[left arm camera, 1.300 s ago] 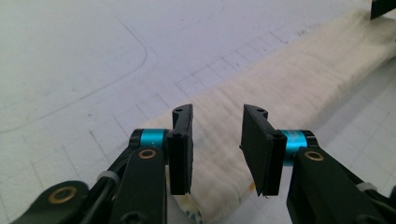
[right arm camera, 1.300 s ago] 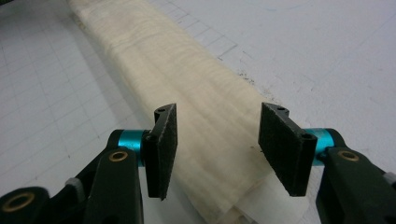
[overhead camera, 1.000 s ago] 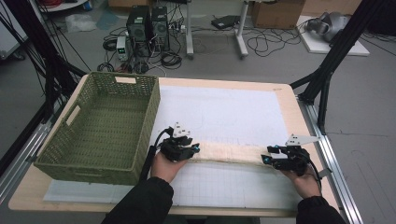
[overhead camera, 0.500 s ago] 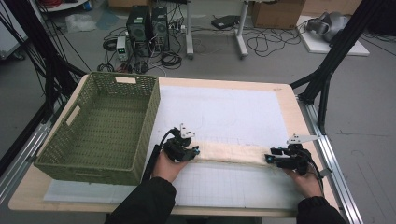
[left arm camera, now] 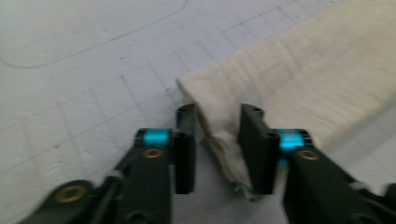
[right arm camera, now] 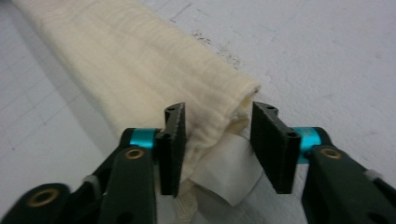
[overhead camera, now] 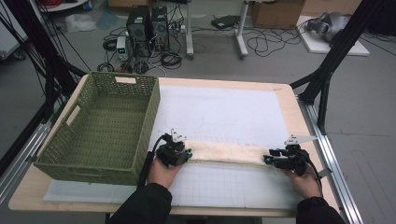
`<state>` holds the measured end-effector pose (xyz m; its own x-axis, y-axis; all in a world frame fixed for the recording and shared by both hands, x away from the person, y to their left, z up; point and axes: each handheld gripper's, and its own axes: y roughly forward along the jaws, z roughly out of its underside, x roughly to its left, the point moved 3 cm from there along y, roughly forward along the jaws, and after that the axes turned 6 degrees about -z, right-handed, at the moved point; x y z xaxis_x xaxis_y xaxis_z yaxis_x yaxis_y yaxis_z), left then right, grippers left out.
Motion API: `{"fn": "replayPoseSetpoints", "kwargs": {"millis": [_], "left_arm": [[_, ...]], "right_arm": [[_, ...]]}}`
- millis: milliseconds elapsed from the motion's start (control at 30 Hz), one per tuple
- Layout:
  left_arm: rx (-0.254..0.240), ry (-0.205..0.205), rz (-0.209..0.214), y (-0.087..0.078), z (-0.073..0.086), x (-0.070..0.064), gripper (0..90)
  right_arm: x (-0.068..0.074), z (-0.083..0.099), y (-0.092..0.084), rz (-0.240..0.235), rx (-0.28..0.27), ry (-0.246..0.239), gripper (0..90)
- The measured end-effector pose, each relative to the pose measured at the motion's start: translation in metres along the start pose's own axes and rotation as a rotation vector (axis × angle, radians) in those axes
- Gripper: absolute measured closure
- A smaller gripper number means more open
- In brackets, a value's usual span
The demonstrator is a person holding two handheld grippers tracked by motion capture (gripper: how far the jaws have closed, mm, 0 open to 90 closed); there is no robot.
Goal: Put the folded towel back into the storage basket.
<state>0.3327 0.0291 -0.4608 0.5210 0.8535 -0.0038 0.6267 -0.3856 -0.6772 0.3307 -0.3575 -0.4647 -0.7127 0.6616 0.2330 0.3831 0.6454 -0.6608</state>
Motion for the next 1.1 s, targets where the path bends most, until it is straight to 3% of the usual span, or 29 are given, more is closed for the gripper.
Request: {"fn": "replayPoseSetpoints", "kwargs": {"millis": [33, 133, 233, 400, 500, 567, 633, 767, 867, 1033, 1100], "left_arm": [[-0.002, 0.003, 0.002, 0.000, 0.000, -0.001, 80.2], [-0.007, -0.002, -0.028, -0.003, 0.000, -0.001, 84.9], [-0.016, -0.008, -0.069, -0.009, 0.003, 0.003, 85.3], [-0.012, 0.014, -0.130, -0.018, 0.006, 0.010, 85.3], [-0.007, 0.020, -0.109, -0.019, 0.009, 0.011, 83.9], [-0.028, 0.023, -0.097, -0.020, 0.008, 0.011, 75.4], [-0.054, 0.022, -0.104, -0.023, 0.004, 0.013, 60.9], [-0.095, 0.050, -0.062, -0.028, -0.006, 0.010, 55.9], [-0.106, 0.069, -0.045, -0.029, -0.017, 0.007, 55.2], [-0.131, 0.123, 0.023, -0.027, -0.034, -0.001, 55.3], [-0.140, 0.144, 0.052, -0.024, -0.040, -0.006, 55.1]], "right_arm": [[0.001, 0.000, 0.001, -0.013, 0.001, 0.001, 67.3], [0.003, -0.002, 0.003, -0.056, 0.003, 0.004, 78.6], [0.005, -0.005, 0.004, -0.067, 0.008, -0.004, 80.8], [0.012, -0.016, 0.014, -0.078, 0.006, -0.042, 81.4], [0.013, -0.017, 0.019, -0.058, 0.020, -0.059, 76.0], [0.011, -0.017, 0.017, -0.046, 0.014, -0.042, 66.3], [0.012, -0.018, 0.010, -0.037, -0.024, -0.043, 62.3], [0.022, -0.027, -0.005, -0.015, -0.110, -0.069, 64.1], [0.028, -0.031, -0.002, 0.000, -0.098, -0.098, 65.4], [0.030, -0.027, 0.003, -0.068, -0.084, -0.097, 62.8], [0.031, -0.023, 0.007, -0.055, -0.043, -0.113, 61.5]]}}
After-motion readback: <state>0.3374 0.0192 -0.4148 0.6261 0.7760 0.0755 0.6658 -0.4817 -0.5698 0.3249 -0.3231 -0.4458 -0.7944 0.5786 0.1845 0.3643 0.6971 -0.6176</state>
